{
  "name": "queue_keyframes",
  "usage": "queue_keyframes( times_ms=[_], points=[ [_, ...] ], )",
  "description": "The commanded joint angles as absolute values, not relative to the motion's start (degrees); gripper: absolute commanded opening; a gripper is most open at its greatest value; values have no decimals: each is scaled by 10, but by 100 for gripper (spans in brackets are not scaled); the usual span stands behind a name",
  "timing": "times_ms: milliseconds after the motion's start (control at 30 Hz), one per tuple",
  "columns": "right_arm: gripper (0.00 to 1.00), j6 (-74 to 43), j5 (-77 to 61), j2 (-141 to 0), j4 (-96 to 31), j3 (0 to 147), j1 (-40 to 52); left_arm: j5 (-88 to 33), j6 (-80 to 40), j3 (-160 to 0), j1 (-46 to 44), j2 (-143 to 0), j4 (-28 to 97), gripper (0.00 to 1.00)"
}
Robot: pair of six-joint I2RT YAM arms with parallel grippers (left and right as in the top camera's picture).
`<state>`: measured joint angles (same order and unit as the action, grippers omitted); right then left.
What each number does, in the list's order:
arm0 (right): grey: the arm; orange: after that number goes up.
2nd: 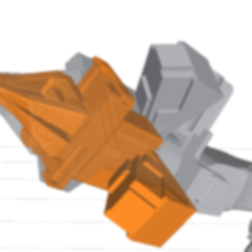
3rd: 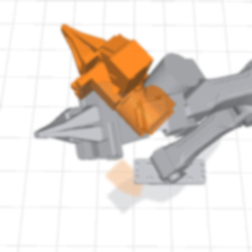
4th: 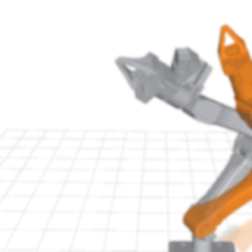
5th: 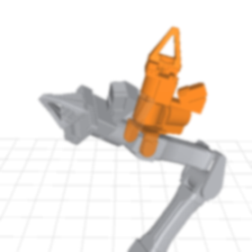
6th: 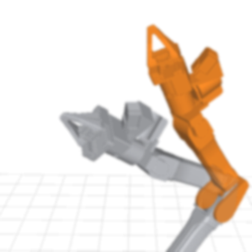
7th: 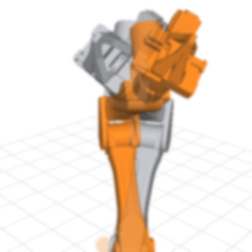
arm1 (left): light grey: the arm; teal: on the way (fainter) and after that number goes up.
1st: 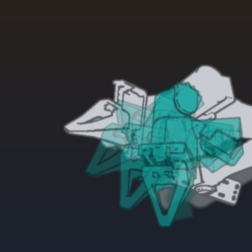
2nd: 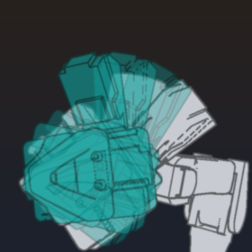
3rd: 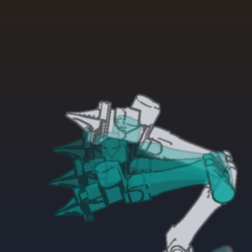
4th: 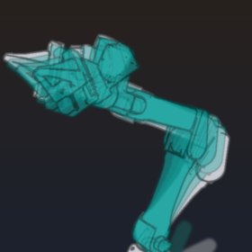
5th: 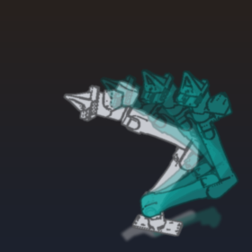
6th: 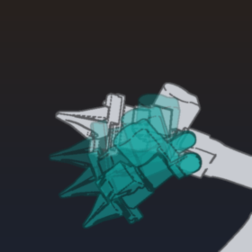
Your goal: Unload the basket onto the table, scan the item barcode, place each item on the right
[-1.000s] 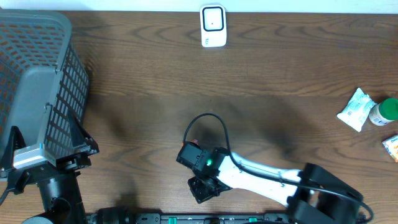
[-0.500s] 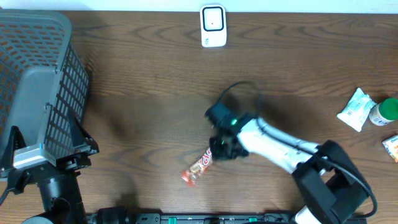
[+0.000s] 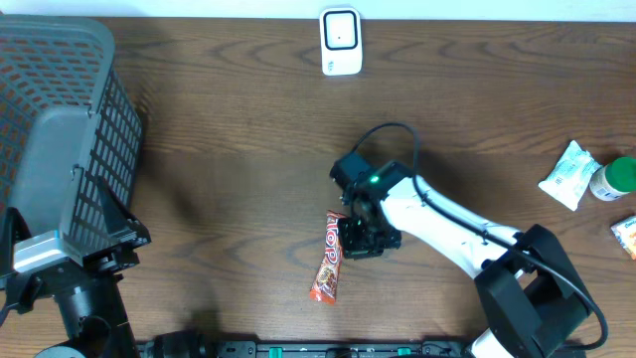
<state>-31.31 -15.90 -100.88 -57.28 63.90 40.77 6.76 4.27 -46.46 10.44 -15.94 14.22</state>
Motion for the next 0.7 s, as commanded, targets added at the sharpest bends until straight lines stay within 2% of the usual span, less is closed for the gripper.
queue_keyframes(
  times_ms=[0,100,133,200,433,667],
  points=[
    [5,-334,-151,-1009,-548,626,455,65,37,-462,111,-155,141,98],
    [10,-339,-151,-1010,-505,610,492,64,37,-462,111,-155,141,98],
    [10,-352,-149,-1011,-495,603,501,64,37,-462,111,-155,141,98],
    [1,-380,-147,-1011,-485,590,514,64,37,-462,111,-155,142,98],
    [1,-389,-116,-1011,-483,580,534,64,37,-462,111,-155,144,98],
    [1,-362,-108,-1018,-404,580,536,65,37,-462,111,-155,144,98]
  ],
)
